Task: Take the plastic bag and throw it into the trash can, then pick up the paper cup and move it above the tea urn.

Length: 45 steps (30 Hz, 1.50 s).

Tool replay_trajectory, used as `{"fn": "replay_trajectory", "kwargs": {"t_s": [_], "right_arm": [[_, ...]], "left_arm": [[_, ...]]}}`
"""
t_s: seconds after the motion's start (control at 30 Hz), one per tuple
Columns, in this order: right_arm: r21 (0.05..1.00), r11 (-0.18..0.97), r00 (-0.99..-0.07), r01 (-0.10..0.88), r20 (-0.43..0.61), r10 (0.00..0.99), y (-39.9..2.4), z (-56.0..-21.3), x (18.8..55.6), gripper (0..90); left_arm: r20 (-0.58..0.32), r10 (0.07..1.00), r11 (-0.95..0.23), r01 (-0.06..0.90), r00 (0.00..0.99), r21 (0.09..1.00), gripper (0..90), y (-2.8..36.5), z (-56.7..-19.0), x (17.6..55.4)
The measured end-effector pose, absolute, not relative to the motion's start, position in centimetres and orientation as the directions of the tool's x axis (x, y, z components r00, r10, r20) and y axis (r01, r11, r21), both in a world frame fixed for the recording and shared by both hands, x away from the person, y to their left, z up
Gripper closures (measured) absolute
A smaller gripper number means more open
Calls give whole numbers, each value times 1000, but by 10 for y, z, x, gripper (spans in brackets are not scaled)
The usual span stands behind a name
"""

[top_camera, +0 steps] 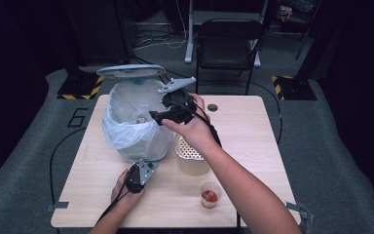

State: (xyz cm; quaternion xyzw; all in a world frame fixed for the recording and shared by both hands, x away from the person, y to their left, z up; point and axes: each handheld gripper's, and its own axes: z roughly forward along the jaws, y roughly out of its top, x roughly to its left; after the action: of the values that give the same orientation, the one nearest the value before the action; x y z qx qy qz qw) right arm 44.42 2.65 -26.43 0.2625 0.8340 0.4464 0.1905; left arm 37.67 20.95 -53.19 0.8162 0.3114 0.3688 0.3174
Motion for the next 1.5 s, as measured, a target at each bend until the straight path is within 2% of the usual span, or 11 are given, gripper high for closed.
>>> {"fn": "replay_trajectory", "kwargs": {"t_s": [0.1,0.43,0.67,0.87,1.1,1.5], "right_arm": [[838,477,-772,266,-112,626,13,-270,443,395],[847,448,-754,287,-89,651,-22,-288,440,387],[850,449,-748,273,-106,655,-42,-305,419,315],[844,454,-768,286,-81,635,-58,-323,400,254],[817,502,-780,283,-108,617,-81,-366,366,182],[798,487,-786,355,-27,617,-101,-420,332,157]], "left_arm": [[405,742,-605,274,534,748,900,209,-532,377],[406,744,-602,270,530,752,900,209,-532,377],[403,747,-598,269,529,755,900,209,-533,377],[405,743,-604,271,532,750,900,209,-533,376],[402,744,-602,274,534,750,900,209,-533,376],[407,740,-607,272,535,747,900,209,-533,376]]}}
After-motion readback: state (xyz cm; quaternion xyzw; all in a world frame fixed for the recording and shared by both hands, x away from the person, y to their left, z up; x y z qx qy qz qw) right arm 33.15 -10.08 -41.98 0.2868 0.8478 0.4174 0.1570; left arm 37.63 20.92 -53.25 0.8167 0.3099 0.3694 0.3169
